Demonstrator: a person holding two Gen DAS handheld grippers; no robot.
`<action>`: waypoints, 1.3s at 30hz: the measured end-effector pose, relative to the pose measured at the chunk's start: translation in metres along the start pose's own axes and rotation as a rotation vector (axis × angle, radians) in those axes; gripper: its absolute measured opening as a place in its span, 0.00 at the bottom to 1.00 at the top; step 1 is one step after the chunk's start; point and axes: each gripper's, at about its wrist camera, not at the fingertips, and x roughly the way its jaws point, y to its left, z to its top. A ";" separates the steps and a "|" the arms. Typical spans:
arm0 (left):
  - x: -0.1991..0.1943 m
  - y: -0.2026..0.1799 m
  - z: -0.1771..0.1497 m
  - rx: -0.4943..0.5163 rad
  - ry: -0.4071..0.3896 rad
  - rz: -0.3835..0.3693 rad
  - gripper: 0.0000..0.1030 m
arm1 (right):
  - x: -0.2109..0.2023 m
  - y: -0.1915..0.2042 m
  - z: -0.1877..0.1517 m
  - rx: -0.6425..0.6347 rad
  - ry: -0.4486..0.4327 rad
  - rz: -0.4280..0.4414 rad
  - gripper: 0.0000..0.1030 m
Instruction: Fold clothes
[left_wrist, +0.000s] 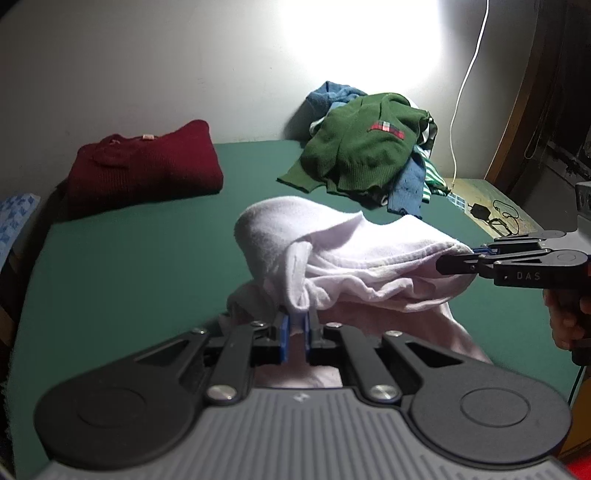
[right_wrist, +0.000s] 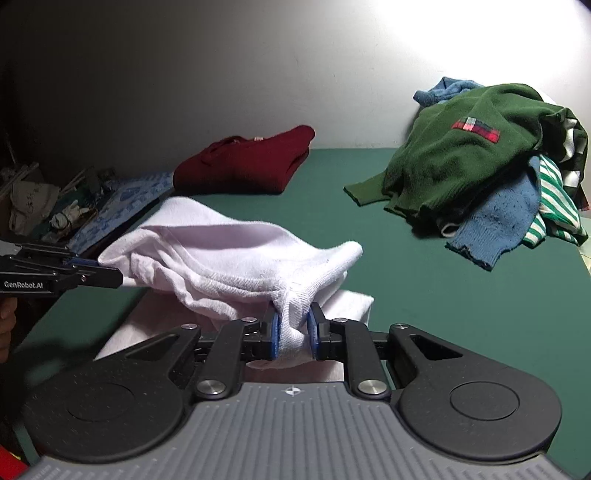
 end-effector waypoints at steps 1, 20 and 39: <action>0.001 -0.002 -0.004 0.007 0.014 0.006 0.02 | 0.001 0.000 -0.005 -0.006 0.017 -0.004 0.18; 0.047 -0.018 0.024 0.077 0.089 0.090 0.22 | 0.022 -0.001 0.008 0.249 0.052 -0.012 0.51; -0.017 -0.028 -0.004 0.135 0.002 0.114 0.00 | -0.024 0.017 0.006 0.011 -0.030 0.075 0.13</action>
